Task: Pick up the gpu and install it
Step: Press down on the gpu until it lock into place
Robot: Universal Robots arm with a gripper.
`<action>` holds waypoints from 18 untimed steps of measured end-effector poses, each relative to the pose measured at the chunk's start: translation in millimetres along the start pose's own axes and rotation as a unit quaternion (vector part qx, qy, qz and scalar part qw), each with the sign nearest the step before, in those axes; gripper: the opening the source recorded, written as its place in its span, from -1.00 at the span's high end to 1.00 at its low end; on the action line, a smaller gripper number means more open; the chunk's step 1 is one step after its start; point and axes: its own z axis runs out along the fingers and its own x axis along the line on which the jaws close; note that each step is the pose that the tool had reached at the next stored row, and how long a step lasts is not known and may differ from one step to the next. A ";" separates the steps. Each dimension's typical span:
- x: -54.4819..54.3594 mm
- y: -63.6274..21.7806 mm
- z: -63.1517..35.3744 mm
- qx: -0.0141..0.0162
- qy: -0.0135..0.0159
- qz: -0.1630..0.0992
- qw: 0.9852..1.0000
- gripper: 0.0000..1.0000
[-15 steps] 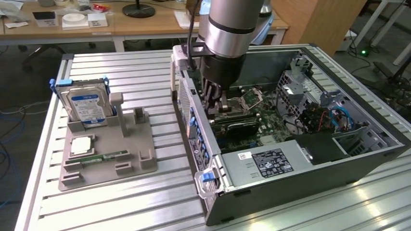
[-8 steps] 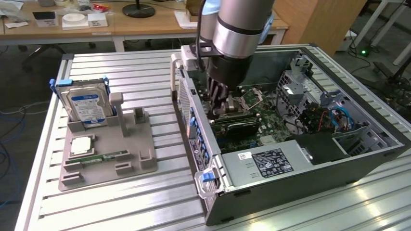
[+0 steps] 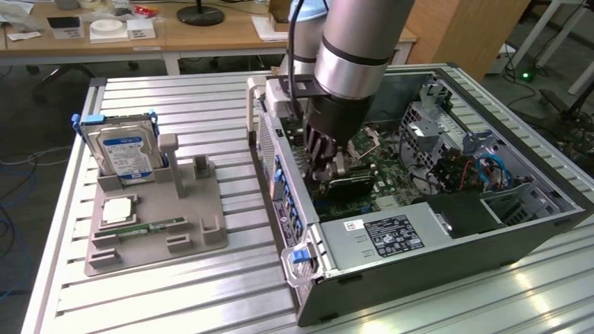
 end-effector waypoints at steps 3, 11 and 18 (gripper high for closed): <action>0.2 0.3 5.1 0.000 0.000 0.000 1.000 0.79; -0.2 4.4 11.0 0.000 0.000 0.000 1.000 0.79; -3.6 6.1 14.2 0.000 0.000 0.000 1.000 0.79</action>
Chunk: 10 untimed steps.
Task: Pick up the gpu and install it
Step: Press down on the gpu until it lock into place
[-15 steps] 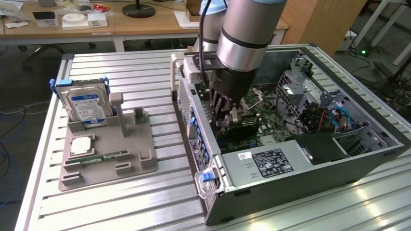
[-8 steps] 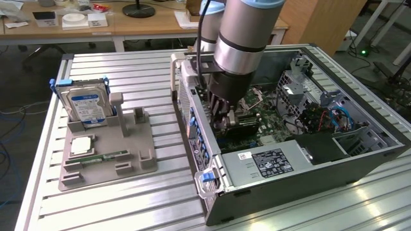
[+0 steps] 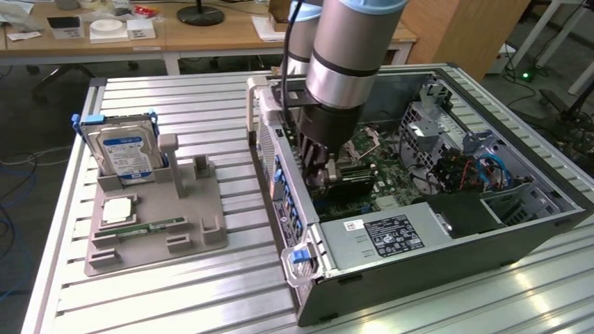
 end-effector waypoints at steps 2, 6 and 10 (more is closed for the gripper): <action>-1.3 0.3 0.9 0.000 0.000 0.000 1.000 0.79; -3.9 0.3 3.6 0.000 0.000 0.000 1.000 0.79; -4.0 -2.5 6.5 -0.002 0.000 0.000 1.000 0.79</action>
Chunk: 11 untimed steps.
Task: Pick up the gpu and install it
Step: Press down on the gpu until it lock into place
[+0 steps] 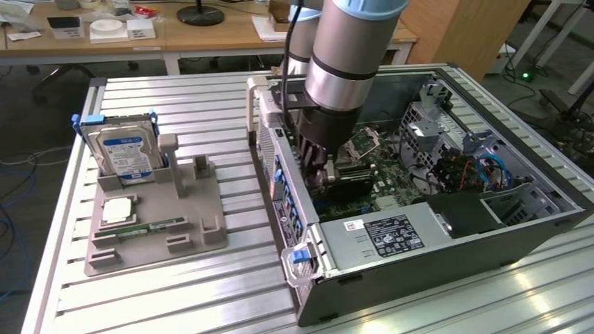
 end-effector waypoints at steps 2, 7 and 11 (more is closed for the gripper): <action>-0.1 -2.0 -0.1 -0.001 0.000 0.000 1.000 0.79; -8.3 -3.1 0.0 -0.001 0.000 0.000 1.000 0.79; -13.9 -3.9 0.0 -0.001 0.000 0.000 1.000 0.79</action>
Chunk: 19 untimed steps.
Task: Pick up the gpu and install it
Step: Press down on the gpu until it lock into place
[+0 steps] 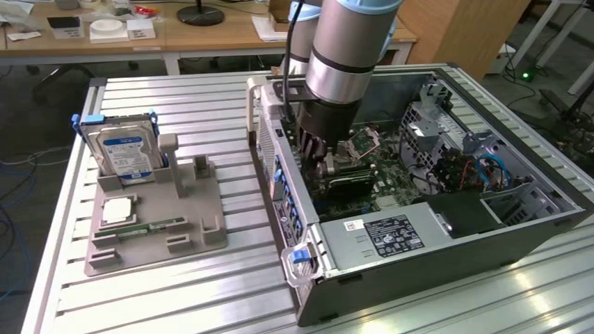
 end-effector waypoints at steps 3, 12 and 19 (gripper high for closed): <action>-0.3 -0.6 -1.1 -0.003 0.000 0.000 1.000 0.79; -0.8 -6.3 -4.5 -0.013 0.000 0.000 1.000 0.79; -0.9 -5.8 -13.1 -0.015 0.000 -0.001 1.000 0.79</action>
